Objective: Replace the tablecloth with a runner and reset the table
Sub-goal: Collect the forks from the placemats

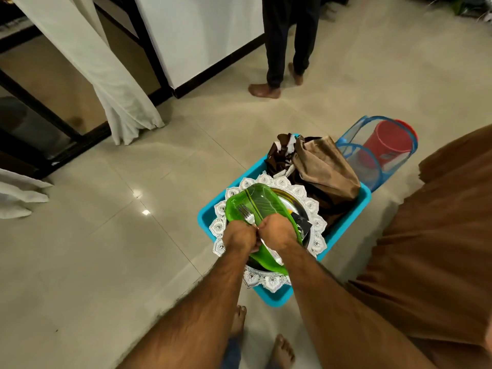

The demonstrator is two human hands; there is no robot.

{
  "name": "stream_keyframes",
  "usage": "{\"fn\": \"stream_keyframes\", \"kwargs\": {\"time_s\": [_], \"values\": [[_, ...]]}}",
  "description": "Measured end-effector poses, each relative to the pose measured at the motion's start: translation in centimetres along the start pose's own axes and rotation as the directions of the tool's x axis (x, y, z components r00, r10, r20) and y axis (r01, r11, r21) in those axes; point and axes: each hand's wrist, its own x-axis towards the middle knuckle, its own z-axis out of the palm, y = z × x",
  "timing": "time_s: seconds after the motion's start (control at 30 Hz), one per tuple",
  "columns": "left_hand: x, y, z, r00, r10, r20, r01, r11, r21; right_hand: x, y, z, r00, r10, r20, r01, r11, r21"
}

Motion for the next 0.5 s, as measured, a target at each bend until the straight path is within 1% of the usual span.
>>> {"fn": "stream_keyframes", "kwargs": {"time_s": [0.1, 0.17, 0.33, 0.43, 0.5], "values": [[0.3, 0.9, 0.0, 1.000, 0.002, -0.025, 0.001, 0.991, 0.132, 0.3, -0.2, 0.2, 1.000, 0.010, -0.023, -0.010, 1.000, -0.009], [0.3, 1.2, 0.0, 1.000, -0.001, -0.026, 0.006, 0.985, 0.170, 0.2, -0.2, 0.2, 0.998, 0.027, -0.049, -0.028, 0.999, -0.019], [-0.7, 2.0, -0.7, 1.000, 0.009, -0.012, -0.006, 0.961, 0.276, -0.3, 0.0, 0.4, 0.997, 0.008, -0.076, -0.012, 0.999, -0.045], [-2.0, 2.4, -1.5, 0.999, 0.033, -0.017, -0.023, 0.911, 0.412, -1.2, 0.2, -0.2, 0.995, -0.012, -0.101, 0.007, 0.999, -0.047], [-2.6, 2.4, -2.0, 0.996, 0.077, -0.046, -0.047, 0.888, 0.458, -2.3, 0.4, -1.1, 0.993, -0.006, -0.114, 0.005, 1.000, -0.009]]}}
